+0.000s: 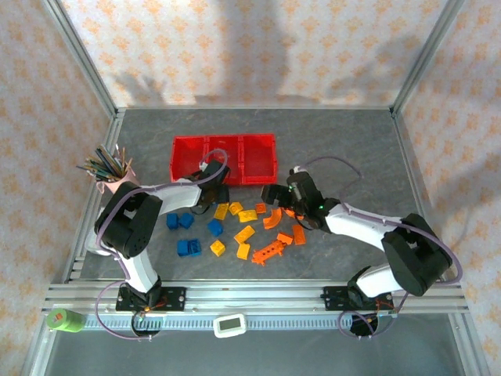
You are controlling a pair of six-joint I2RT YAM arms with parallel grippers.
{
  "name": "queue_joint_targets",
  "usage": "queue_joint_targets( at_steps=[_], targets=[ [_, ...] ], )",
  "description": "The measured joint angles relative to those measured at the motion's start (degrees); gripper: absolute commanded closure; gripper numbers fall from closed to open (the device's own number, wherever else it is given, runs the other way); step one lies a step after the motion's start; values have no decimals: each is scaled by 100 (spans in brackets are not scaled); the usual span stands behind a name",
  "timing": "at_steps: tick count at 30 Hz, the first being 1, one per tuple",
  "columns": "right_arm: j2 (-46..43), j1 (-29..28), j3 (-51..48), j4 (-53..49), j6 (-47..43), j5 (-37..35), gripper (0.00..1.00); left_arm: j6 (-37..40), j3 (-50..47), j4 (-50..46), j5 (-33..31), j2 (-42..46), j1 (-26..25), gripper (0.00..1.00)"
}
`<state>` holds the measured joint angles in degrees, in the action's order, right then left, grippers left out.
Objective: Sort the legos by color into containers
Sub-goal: Pick up the lego from the center of the table.
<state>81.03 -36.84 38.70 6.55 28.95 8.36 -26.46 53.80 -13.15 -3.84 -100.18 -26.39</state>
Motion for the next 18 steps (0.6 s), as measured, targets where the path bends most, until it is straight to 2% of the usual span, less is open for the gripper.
queue_joint_targets(
  at_steps=[7, 11, 18],
  targets=[
    [2, 0, 0, 0, 0, 0, 0, -7, -116, -50, -118, 85, -13, 48],
    [2, -2, 0, 0, 0, 0, 0, -46, -136, -4, -87, 85, -15, 60],
    [2, -4, 2, -2, -2, 0, 0, -50, -225, -50, -72, 219, -13, 68]
  ],
)
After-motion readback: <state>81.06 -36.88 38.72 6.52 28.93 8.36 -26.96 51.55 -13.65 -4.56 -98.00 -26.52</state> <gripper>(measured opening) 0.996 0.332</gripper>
